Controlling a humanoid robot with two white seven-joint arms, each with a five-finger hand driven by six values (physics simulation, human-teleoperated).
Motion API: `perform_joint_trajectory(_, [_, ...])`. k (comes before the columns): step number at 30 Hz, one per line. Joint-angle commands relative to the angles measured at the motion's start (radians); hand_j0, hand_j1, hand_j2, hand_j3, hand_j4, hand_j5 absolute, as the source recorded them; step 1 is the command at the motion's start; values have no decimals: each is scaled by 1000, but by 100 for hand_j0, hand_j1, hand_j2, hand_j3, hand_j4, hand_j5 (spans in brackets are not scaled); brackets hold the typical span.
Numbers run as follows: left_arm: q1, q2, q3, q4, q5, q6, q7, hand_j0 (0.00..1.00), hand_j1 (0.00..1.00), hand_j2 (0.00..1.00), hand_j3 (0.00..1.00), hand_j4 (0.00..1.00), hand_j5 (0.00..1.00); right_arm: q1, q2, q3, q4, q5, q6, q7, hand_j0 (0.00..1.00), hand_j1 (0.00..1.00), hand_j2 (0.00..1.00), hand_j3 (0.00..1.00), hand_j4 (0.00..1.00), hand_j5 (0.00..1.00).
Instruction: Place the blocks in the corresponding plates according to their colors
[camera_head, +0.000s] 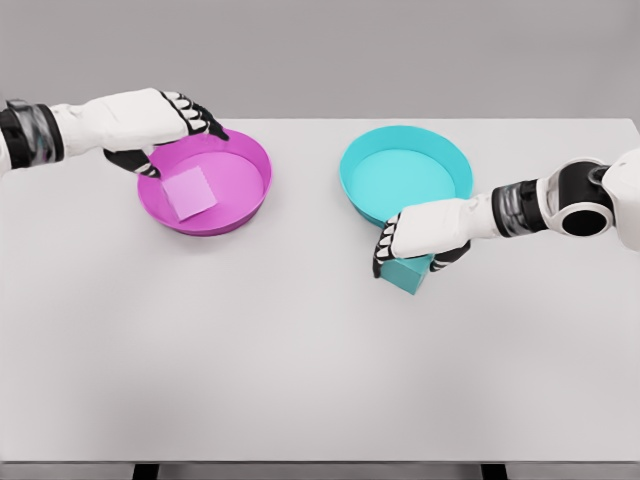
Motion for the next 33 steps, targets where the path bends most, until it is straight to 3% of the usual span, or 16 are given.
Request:
perform_joint_trajectory(1, [-3,6,5,2,14,2,2,100,100,100,100,100,100,0,2,-2,-5,0,-2,0,61,61,61,61,61,61])
perform_joint_trajectory(3, [-20,32,7,3,50,2,2,100,100,100,100,100,100,-2,6,-5,-6,0,-2,-2,60,60,60,60,60,60])
perform_joint_trajectory(6, [-25,134,6,86,223,2,7,100,100,100,100,100,100,-8,6,-23,-19,-2,-2,-2,59,59,59,59,59,59])
perform_joint_trajectory(9, [-9,212,1,98,324,2,8,100,100,100,100,100,100,-14,6,-58,-42,-5,-2,-2,59,59,59,59,59,59])
perform_joint_trajectory(11, [12,226,-5,158,379,2,8,100,100,100,100,100,100,-21,6,-66,-51,-10,-2,-2,59,59,59,59,59,59])
perform_joint_trajectory(14, [35,224,-8,183,383,2,8,100,100,100,100,100,100,-28,6,-84,-82,-10,-2,-2,59,59,59,59,59,59])
perform_joint_trajectory(22, [51,218,-24,183,373,2,2,100,100,100,100,100,100,-55,0,-137,-71,-16,-2,-2,59,59,59,59,59,59])
perform_joint_trajectory(28, [52,207,-25,183,369,2,1,100,100,100,100,100,100,-72,2,-170,-20,-22,-2,0,59,59,59,59,59,59])
perform_joint_trajectory(33, [52,207,-25,181,369,2,1,100,100,100,100,100,100,-83,6,-173,82,-20,-2,0,59,59,59,59,59,59])
